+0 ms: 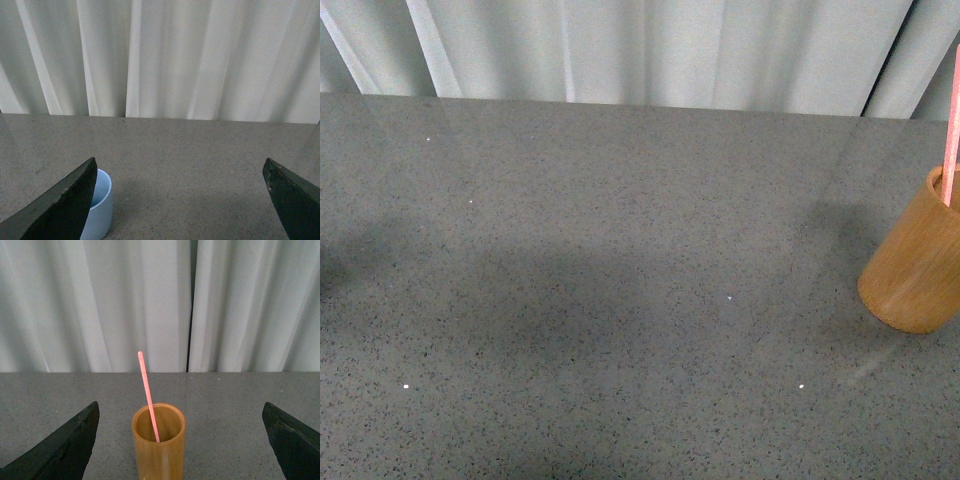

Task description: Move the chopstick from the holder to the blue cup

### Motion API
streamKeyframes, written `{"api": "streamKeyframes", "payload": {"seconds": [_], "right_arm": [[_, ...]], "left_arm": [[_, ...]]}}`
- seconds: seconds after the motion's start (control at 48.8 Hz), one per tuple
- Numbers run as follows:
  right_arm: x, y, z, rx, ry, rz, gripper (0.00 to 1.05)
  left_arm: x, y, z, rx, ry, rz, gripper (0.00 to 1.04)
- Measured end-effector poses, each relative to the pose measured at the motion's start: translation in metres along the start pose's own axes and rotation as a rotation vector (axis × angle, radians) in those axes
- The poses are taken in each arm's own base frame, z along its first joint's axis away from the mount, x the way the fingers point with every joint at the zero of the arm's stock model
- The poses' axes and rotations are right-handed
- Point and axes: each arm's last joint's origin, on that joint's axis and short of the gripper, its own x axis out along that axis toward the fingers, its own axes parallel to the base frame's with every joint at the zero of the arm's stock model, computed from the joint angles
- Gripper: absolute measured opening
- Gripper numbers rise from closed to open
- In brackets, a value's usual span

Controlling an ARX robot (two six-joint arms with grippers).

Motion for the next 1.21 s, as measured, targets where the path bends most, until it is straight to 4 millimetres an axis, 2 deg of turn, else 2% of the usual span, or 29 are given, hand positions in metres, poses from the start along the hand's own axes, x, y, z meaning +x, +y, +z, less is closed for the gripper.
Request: {"api": "streamKeyframes", "payload": {"seconds": [1.208], "right_arm": [[0.0000,0.0000,0.0000,0.000,0.000,0.000,0.95]], "left_arm": [[0.0000,0.0000,0.0000,0.000,0.000,0.000,0.98]]}}
